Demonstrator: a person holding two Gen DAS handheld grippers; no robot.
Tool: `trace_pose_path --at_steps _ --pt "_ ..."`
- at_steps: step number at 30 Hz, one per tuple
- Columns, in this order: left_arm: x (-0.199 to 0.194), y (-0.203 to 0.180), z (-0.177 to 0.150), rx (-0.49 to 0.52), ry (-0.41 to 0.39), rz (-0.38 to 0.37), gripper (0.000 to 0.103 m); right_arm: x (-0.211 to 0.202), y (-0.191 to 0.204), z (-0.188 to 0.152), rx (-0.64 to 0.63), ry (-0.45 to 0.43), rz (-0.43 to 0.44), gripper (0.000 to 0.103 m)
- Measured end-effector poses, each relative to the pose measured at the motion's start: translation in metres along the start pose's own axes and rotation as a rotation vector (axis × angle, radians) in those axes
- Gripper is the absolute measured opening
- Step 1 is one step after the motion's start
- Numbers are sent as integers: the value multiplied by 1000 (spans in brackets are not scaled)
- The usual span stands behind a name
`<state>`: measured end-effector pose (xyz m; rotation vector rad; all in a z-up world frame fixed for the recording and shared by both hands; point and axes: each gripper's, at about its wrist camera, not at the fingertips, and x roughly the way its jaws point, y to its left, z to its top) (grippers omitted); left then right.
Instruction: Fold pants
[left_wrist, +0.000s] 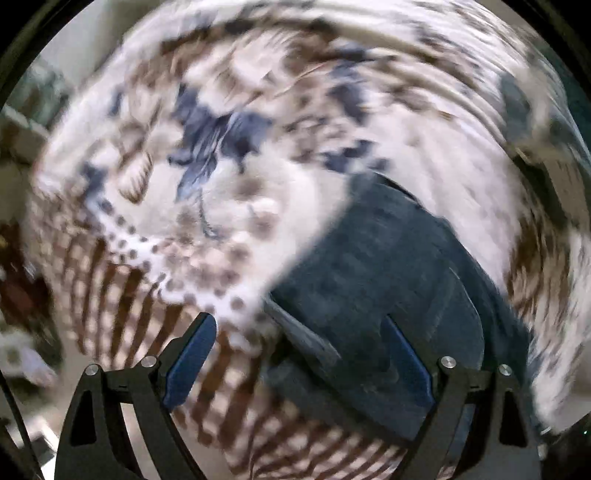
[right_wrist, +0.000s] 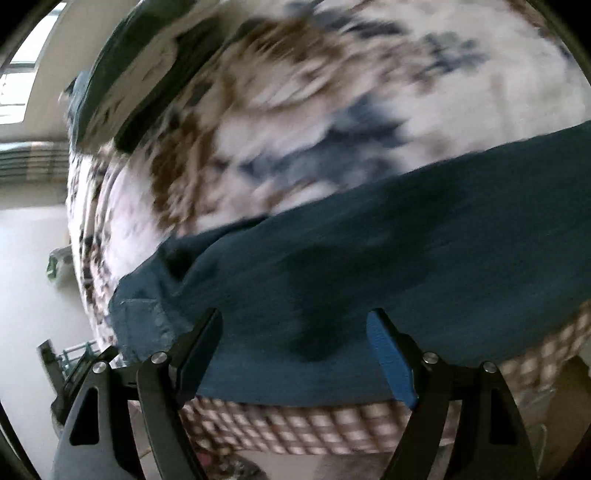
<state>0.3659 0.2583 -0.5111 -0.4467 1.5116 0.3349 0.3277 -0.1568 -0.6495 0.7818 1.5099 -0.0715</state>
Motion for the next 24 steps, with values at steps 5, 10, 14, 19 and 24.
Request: trace_pose_path --at_steps 5,10,14,19,24 --pt "41 26 19 -93 67 -240 64 37 29 -14 -30 48 -64 83" --pt "10 13 -3 15 -93 -262 13 45 25 -17 -51 51 -144 83" --pt "-29 32 -19 -27 -114 -343 12 44 23 -15 -62 48 -176 83" --pt "-20 54 -42 -78 -47 -313 13 40 23 -19 -80 61 -194 83" --pt "28 73 -44 -107 26 -235 14 30 11 -28 -86 84 -200 83"
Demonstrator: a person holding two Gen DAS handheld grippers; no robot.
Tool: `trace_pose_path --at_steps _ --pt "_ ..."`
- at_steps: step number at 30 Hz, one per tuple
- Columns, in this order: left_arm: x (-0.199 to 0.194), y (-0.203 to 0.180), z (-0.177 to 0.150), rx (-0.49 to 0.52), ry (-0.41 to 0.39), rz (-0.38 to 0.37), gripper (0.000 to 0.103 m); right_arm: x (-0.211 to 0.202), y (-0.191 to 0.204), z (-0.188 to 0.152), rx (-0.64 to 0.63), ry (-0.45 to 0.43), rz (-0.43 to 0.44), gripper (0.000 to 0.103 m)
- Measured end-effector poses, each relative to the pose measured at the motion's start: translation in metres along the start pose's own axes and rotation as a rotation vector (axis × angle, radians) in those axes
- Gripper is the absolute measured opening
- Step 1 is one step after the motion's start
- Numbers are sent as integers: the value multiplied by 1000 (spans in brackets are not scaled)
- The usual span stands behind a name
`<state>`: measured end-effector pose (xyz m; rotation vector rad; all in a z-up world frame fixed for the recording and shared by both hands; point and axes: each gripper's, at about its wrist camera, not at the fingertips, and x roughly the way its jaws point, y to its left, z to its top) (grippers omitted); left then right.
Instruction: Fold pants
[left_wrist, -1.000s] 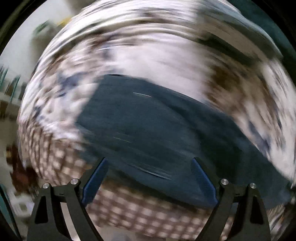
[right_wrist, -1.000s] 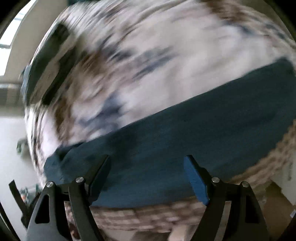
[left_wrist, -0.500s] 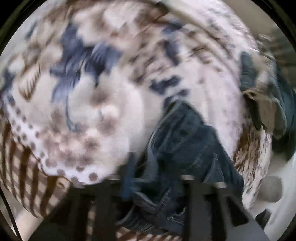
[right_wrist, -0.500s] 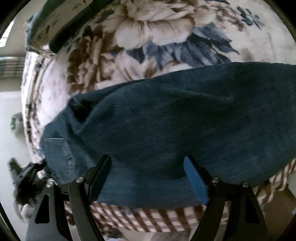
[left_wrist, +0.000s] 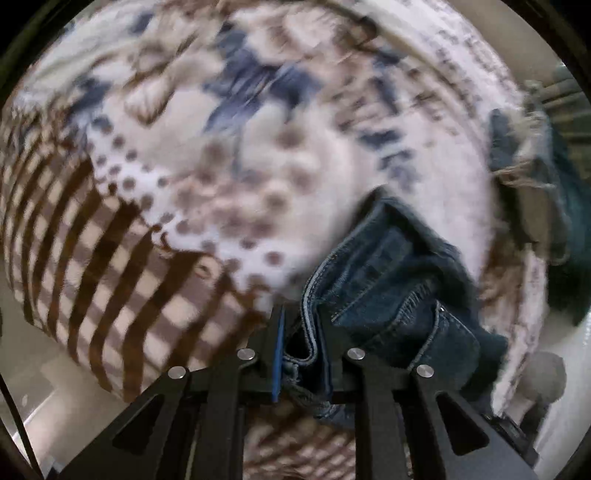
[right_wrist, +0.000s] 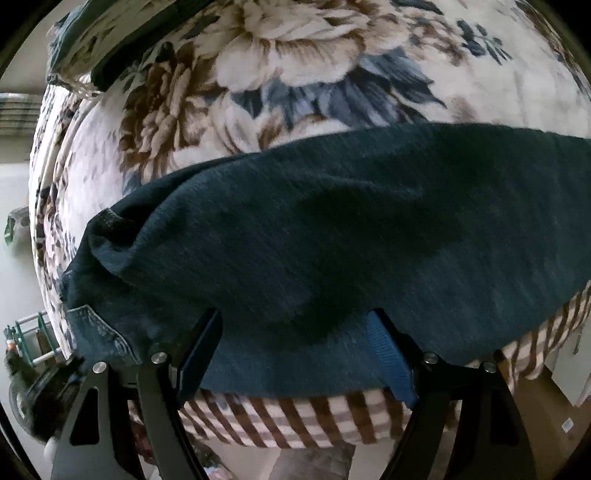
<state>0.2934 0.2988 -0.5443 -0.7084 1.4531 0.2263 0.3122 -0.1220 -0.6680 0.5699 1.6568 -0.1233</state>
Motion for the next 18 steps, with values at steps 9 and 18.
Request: trace_pose_path --at_steps 9,18 --pt "-2 -22 3 104 -22 42 15 -20 -104 -37 360 21 49 83" --pt "7 -27 8 169 -35 161 15 3 -154 -37 589 -17 234 9"
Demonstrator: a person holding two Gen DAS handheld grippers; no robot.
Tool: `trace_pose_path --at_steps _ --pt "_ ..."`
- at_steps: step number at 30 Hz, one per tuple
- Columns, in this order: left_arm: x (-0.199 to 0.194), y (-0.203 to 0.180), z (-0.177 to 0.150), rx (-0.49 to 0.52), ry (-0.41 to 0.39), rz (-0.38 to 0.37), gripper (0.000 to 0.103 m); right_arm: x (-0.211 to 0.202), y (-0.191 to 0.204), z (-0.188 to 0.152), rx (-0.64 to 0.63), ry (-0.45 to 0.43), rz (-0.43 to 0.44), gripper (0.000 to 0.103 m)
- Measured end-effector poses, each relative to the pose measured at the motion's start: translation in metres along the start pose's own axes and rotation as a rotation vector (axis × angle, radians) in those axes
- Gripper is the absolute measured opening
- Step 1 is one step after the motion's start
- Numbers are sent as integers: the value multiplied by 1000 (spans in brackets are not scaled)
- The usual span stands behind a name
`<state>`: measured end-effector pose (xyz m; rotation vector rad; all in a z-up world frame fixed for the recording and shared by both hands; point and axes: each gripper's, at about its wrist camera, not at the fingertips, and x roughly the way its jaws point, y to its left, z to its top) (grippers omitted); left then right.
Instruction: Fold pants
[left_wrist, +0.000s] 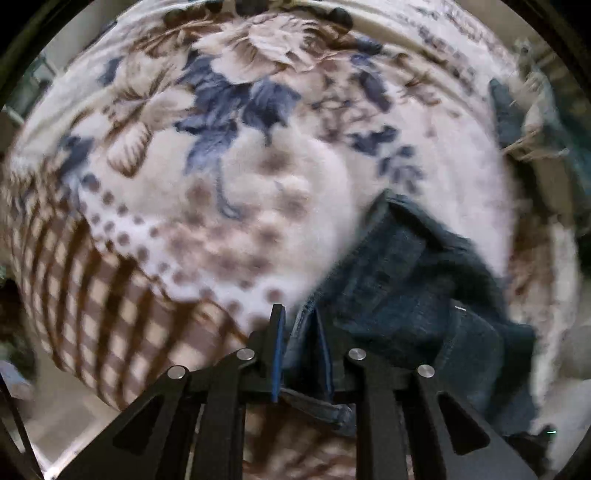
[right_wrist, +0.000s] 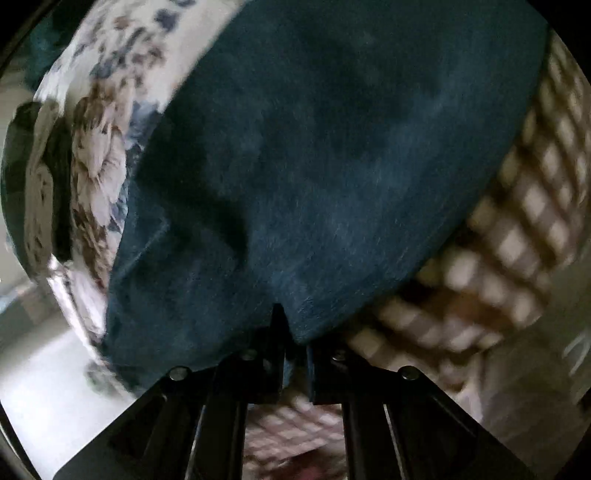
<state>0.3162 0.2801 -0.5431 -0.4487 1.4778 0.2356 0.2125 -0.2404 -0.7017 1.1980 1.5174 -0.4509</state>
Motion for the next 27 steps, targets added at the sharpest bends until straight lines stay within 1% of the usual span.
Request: trace_pose_path --at_steps 1,2,3,4,5,6,7,8,9,10,11,12,14,16,17,18,20,21,22,23,25,26,27 --pt "5 0 2 2 21 4 15 7 3 2 -49 29 -36 10" --pt "4 -3 3 21 23 18 17 12 7 6 -102 73 -80 13" --pt "-2 -10 4 57 8 38 17 14 13 9 -155 109 -114 13" --pt "-11 -18 3 100 -11 66 19 10 21 13 -194 139 -130 20" --pt "-20 -26 2 130 -30 101 27 4 30 15 -241 175 -160 33" --pt "-30 -34 -2 155 -54 133 29 -3 38 14 -276 190 -190 42" --pt "-41 -42 -6 174 -77 155 30 -15 49 12 -319 191 -212 56" --pt "-48 -49 -9 185 -89 174 37 -26 60 9 -359 183 -210 62" --pt "-56 -58 -13 196 -100 187 45 -38 75 4 -408 174 -199 63" --pt "-60 -65 -16 201 -107 183 60 -49 91 -1 -459 167 -177 63" --pt "-63 -75 -18 205 -114 180 70 -53 110 -4 -507 168 -142 63" --pt "-65 -87 -20 213 -120 171 70 -55 132 -7 -556 186 -90 63" --pt "-62 -111 -22 248 -129 160 71 -42 181 -10 -648 228 -1 63" --pt "-49 -140 -24 297 -129 165 71 -17 222 -11 -745 262 23 63" --pt "-39 -150 -24 319 -118 166 71 2 244 -10 -797 284 17 63" --pt "-28 -162 -24 339 -102 170 71 23 261 -10 -831 325 6 63" --pt "-6 -178 -24 377 -78 172 71 55 272 -16 -870 425 -5 63" --pt "4 -184 -24 393 -65 187 71 72 275 -16 -893 511 -33 63" --pt "14 -187 -24 409 -55 199 71 82 272 -17 -911 572 -66 63" --pt "20 -187 -23 414 -49 204 70 88 259 -20 -933 627 -97 60" --pt "28 -184 -21 408 -36 197 70 87 248 -18 -972 675 -122 58" --pt "29 -181 -20 405 -40 188 70 85 247 -13 -973 670 -125 58" --pt "29 -180 -20 405 -41 185 70 81 247 -5 -958 642 -139 58"
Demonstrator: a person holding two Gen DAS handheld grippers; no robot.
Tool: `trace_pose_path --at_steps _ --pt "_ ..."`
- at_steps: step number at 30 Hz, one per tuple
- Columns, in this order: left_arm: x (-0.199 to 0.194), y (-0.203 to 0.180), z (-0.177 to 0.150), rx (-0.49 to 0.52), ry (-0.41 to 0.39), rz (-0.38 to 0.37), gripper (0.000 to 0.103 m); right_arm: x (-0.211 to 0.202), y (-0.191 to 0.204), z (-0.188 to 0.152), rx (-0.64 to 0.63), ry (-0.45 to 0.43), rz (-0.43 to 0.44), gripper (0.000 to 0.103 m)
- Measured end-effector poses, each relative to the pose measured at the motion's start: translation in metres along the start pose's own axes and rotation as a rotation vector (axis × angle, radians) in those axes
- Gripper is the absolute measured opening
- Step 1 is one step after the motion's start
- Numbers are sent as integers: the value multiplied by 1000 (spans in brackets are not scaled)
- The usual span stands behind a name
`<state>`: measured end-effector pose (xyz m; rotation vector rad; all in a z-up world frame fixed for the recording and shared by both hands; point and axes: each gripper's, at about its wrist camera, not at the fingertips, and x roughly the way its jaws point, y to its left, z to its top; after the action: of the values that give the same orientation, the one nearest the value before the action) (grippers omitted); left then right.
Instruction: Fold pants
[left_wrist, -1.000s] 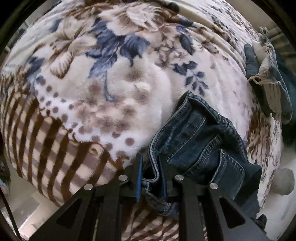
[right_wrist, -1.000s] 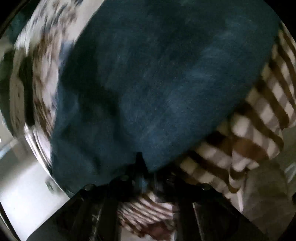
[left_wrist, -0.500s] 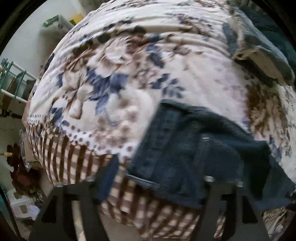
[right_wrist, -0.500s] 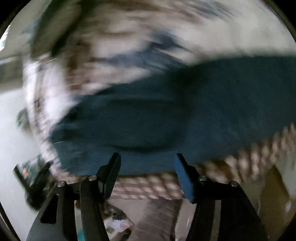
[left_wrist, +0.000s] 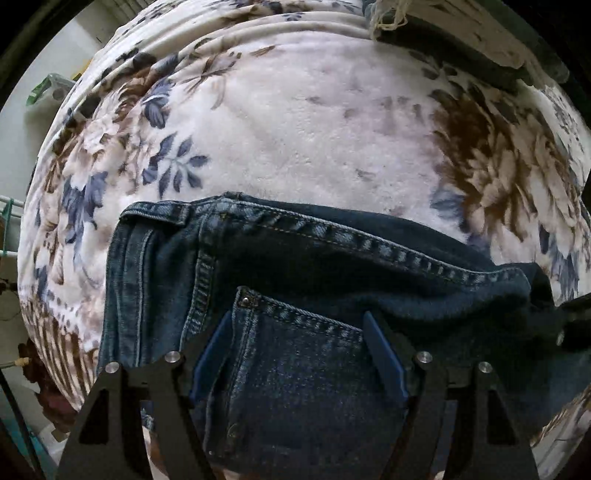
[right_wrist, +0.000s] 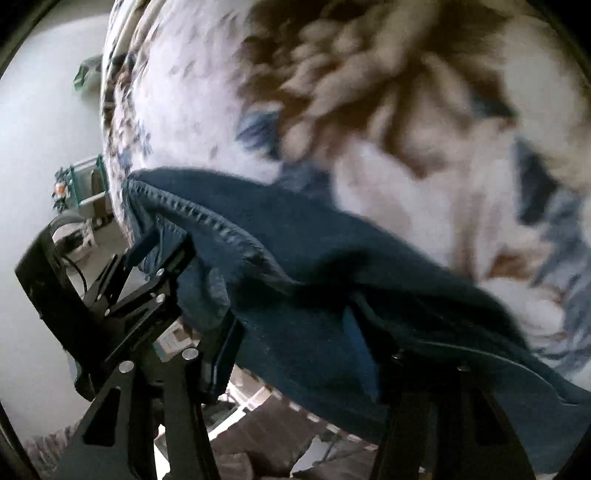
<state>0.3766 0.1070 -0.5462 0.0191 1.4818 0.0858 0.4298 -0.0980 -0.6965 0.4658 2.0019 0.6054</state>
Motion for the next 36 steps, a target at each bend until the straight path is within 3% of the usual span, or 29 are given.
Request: trace_pose_path --at_steps 3,5,9,10,11,12,14,15,16,18,19,20,22,24,29,33,36 --pt "1 1 1 -4 1 -6 70 -1 -4 6 -9 -32 1 59" --pt "0 2 2 -8 3 -12 70 7 6 15 -60 -12 37 85" --pt "0 6 0 -6 2 -17 70 30 19 33 -79 34 -30 87" --pt "-2 7 -1 -8 3 -19 70 26 24 31 -122 35 -60 73" --pt "-3 8 -2 -9 1 -21 70 17 26 29 -143 13 -77 40" --pt "-5 7 -3 -9 -2 -21 70 9 26 31 -122 -17 -44 36" --pt "-7 8 -6 -18 -4 -28 70 -26 -1 28 -6 -123 91 17" --pt "-7 9 -7 -24 -6 -34 70 -43 -24 23 75 -176 174 17" --pt "-7 11 -8 -29 -4 -34 70 -50 -39 16 107 -188 203 17" --pt "-7 13 -9 -41 2 -38 70 -51 -49 11 110 -148 228 19" --pt "-7 14 -9 -45 4 -39 70 -48 -51 8 94 -113 234 27" --pt "-8 15 -9 -48 7 -40 70 -45 -51 6 77 -78 213 45" --pt "-7 19 -8 -52 9 -40 70 -26 -30 7 29 -45 125 57" --pt "-7 21 -9 -48 10 -35 70 -22 -24 16 -6 -61 61 57" --pt "-8 16 -10 -46 11 -31 70 -33 -26 28 5 -132 50 57" --pt "-9 14 -10 -53 11 -24 70 -51 -31 9 -82 -137 -68 57" --pt "-8 12 -10 -53 8 -16 70 -48 -33 -4 -163 -114 -98 54"
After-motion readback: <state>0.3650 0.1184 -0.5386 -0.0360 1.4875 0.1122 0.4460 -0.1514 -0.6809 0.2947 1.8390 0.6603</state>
